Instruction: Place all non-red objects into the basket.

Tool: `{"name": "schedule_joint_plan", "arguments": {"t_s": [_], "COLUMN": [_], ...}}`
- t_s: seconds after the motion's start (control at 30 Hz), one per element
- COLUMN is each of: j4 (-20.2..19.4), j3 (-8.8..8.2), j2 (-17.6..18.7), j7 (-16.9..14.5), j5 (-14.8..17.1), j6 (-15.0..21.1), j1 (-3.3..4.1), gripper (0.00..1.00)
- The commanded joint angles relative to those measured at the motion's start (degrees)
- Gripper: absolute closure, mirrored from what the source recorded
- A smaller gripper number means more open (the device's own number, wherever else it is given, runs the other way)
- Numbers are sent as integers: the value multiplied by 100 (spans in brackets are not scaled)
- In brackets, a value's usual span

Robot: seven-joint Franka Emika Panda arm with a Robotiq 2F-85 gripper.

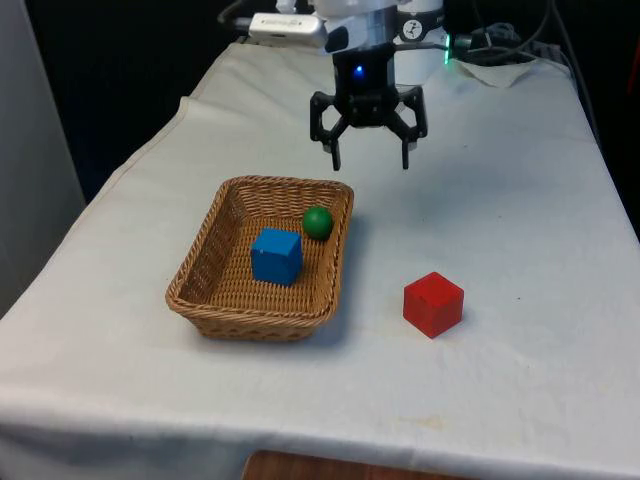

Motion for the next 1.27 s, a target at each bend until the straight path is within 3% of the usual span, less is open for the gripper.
{"name": "schedule_joint_plan", "arguments": {"t_s": [0.0, 0.23, 0.27, 0.3, 0.47, 0.57, 0.6, 0.63, 0.9, 0.93, 0.97, 1.23], "j4": [-109, -367, -304, -395, -596, -693, -642, -751, -1043, -1003, -1123, -1329], "j3": [-23, 115, 149, 132, 246, 304, 338, 338, 481, 510, 521, 653], "j2": [-80, -338, -298, -372, -579, -682, -653, -745, -1043, -1014, -1123, -1329], "j7": [97, 132, 34, 138, 149, 149, 52, 149, 126, 52, 115, 46], "j5": [-92, -97, 0, -97, -97, -97, 0, -97, -86, 0, -80, 0], "j6": [52, 57, 6, 57, 52, 52, 6, 52, 46, 6, 46, 6], "j1": [74, 103, 46, 103, 109, 103, 52, 97, 86, 52, 86, 52], "gripper": [0, 0, 0, 0, 0, 0, 0, 0, 0, 0, 0, 0]}}
